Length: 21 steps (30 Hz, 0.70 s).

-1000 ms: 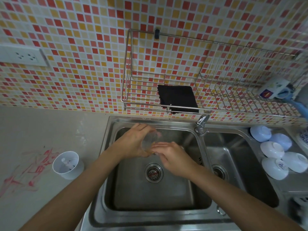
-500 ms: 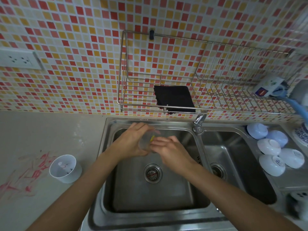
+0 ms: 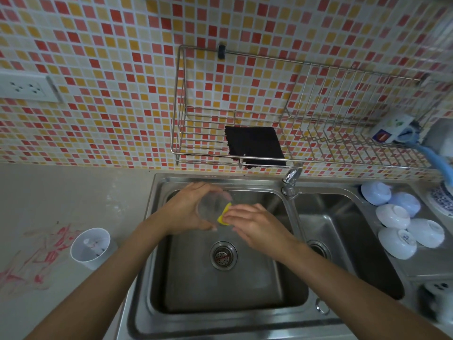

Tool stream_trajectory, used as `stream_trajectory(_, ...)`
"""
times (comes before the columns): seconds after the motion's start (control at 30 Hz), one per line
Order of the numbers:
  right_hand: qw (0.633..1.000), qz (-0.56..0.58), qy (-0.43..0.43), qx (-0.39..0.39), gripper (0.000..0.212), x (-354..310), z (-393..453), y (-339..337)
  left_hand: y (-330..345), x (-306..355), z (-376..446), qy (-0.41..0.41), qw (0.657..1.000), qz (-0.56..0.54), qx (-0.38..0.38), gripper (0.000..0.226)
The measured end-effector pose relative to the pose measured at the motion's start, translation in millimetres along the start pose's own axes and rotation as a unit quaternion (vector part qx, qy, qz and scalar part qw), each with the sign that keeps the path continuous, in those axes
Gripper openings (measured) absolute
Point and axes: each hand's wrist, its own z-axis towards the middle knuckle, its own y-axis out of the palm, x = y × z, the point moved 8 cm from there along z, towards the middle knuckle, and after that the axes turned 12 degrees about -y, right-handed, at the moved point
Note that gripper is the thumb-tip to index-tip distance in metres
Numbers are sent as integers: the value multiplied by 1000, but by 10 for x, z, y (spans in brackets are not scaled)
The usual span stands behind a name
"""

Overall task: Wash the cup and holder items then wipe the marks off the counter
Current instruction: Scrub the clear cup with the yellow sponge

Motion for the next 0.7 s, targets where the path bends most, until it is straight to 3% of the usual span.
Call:
stream_trajectory(0.17, 998, -9, 14, 61, 30, -28, 10, -66, 31, -1, -52, -32, 997, -65, 9, 77)
stream_trajectory(0.27, 997, 3, 18, 74, 26, -88, 54, -77, 87, -16, -71, -38, 998, -28, 30, 92)
stream_trajectory(0.37, 988, 109, 62, 92, 23, -117, 104, -64, 68, -67, -80, -55, 996, -14, 64, 92)
stream_trajectory(0.43, 963, 214, 129, 104, 25, -47, 104, -44, 56, -79, -84, -57, 996, -4, 63, 86)
stream_trajectory(0.5, 956, 242, 140, 87, 28, -2, 117, -30, 37, -83, -91, -54, 996, 14, 63, 82)
stream_trajectory(0.57, 976, 199, 81, 40, 31, -12, 156, -20, 13, -74, -91, -57, 995, 50, 71, 80)
stream_trajectory(0.63, 999, 53, -9, 6, 36, -2, 174, -39, 0, -56, -75, -64, 993, 69, 71, 81)
stream_trajectory(0.7, 999, -30, -37, 2, 38, 73, 134, -78, -4, -32, -47, -62, 994, 60, 60, 84)
